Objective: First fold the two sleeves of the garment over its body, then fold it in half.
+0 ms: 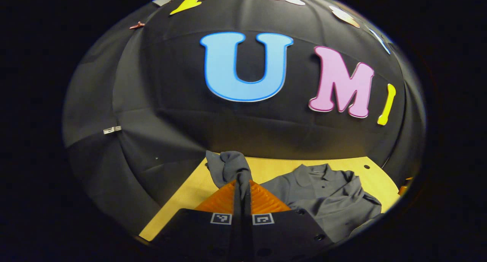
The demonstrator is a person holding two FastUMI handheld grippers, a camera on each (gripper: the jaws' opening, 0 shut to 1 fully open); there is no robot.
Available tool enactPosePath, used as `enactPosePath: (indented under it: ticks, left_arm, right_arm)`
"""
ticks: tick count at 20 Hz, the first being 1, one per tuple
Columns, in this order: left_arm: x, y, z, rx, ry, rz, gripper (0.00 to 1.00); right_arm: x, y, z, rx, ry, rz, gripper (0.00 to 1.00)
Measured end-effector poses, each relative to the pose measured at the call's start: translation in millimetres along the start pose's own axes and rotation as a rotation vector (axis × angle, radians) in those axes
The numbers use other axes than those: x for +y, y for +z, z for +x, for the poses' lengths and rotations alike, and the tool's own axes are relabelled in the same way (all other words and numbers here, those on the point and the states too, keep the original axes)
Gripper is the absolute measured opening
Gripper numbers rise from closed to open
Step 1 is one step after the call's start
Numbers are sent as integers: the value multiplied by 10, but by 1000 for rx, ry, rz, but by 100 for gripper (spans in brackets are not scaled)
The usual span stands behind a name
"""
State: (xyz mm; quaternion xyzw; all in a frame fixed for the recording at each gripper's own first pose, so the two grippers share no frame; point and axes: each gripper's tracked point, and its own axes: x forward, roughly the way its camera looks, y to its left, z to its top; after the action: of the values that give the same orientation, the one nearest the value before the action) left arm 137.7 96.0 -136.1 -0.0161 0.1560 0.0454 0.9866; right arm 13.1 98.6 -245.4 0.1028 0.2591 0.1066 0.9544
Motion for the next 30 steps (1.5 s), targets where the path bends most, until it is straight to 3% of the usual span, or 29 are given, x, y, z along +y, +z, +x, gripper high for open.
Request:
enactPosePath:
  ticks: [8,14,22,30]
  left_arm:
    - [-1486,-58,31,18,-155,29,5]
    - [-2417,-390,51,57,-222,50,5]
    - [-3324,-1158,168,149,-270,126,5]
    - [-3739,-1948,366,238,-260,197,5]
  right_arm:
    - [-563,-77,-57,12,2,9,81]
    - [-1094,-195,-117,51,18,25,80]
    - [-1661,-323,-42,81,29,23,82]
    - [-1909,-468,-29,100,44,9,82]
